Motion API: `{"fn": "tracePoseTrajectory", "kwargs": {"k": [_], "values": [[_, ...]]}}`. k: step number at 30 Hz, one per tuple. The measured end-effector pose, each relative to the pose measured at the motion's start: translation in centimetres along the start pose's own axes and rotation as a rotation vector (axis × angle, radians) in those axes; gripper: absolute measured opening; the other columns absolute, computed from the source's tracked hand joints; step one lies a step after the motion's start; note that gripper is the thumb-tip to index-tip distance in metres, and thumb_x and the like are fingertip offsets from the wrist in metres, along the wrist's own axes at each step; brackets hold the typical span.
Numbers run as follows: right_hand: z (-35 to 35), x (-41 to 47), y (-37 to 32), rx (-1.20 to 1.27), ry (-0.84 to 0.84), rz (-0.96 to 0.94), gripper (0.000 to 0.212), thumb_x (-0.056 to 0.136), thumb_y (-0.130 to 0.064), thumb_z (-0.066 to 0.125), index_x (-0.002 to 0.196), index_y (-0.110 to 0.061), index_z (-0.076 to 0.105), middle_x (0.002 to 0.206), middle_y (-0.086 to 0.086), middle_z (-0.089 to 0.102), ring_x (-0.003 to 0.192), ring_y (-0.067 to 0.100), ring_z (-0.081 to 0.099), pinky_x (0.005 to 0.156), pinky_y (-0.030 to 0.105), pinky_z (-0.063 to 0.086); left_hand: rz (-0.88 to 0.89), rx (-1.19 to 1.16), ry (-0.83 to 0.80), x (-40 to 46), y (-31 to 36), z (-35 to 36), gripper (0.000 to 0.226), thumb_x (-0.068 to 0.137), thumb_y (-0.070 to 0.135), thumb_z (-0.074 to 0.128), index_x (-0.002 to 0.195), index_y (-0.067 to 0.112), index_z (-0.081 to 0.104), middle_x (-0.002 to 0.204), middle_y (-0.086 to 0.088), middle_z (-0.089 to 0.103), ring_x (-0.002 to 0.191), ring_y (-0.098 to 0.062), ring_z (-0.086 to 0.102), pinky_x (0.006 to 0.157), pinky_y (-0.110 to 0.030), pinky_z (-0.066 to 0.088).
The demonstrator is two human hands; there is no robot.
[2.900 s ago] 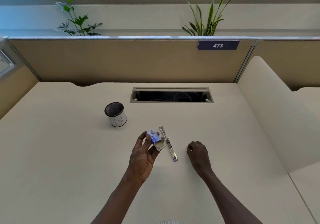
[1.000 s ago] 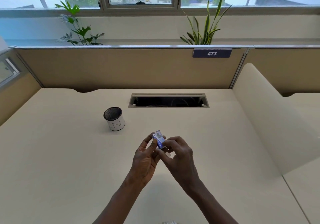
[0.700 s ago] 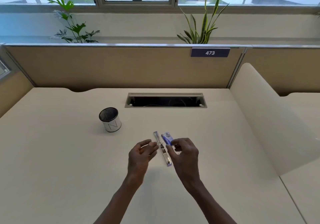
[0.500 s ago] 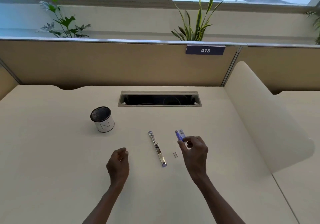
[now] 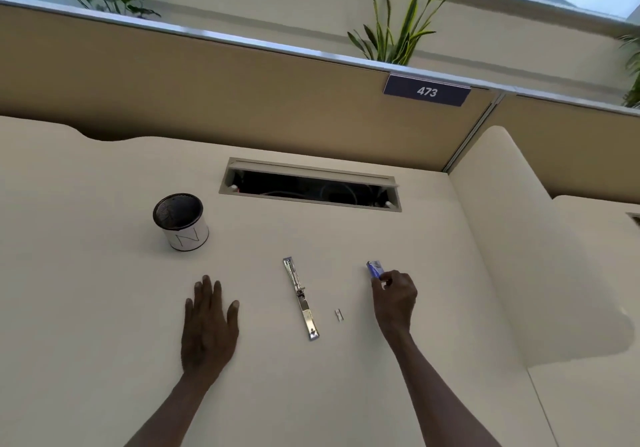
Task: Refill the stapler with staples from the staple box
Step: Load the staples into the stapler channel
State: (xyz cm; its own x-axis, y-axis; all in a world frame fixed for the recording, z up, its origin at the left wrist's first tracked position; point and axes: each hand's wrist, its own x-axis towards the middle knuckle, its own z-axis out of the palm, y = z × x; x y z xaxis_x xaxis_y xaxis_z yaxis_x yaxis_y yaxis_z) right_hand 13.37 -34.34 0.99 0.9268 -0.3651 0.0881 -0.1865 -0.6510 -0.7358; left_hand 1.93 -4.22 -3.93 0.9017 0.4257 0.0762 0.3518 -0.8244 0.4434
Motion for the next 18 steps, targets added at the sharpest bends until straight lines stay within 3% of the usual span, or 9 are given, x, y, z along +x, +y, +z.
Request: {"fn": "tracePoseTrajectory", "kwargs": {"k": [8,12,18], "values": [[2.0,3.3,0.4,-0.014,0.025,0.051,0.009,0.085,-0.003,0.068,0.093,0.001,0.065,0.1,0.016,0.061,0.088,0.032,0.059,0.076,0.032,0.044,-0.004,0.026,-0.016,-0.2,0.6,0.7,0.074,0.096,0.049,0.018,0.146,-0.001,0.039,0.159,-0.018,0.029,0.148,-0.032,0.028,0.12,-0.048,0.024],[2.7,4.0,0.8,-0.069,-0.009,0.033,0.012,0.086,-0.004,0.068,0.094,0.002,0.064,0.103,0.019,0.059,0.095,0.035,0.058,0.084,0.041,0.049,-0.007,0.007,-0.025,-0.1,0.9,0.4,0.081,0.096,0.056,0.009,0.147,-0.001,0.037,0.16,-0.017,0.028,0.148,-0.031,0.026,0.121,-0.047,0.022],[2.3,3.2,0.9,-0.044,0.019,-0.024,0.033,0.086,-0.013,0.073,0.111,0.001,0.057,0.117,0.019,0.051,0.104,0.034,0.053,0.087,0.03,0.041,-0.03,0.001,-0.047,-0.1,1.1,0.2,0.073,0.094,0.047,0.021,0.148,0.0,0.037,0.161,-0.016,0.026,0.149,-0.031,0.025,0.121,-0.047,0.021]]}}
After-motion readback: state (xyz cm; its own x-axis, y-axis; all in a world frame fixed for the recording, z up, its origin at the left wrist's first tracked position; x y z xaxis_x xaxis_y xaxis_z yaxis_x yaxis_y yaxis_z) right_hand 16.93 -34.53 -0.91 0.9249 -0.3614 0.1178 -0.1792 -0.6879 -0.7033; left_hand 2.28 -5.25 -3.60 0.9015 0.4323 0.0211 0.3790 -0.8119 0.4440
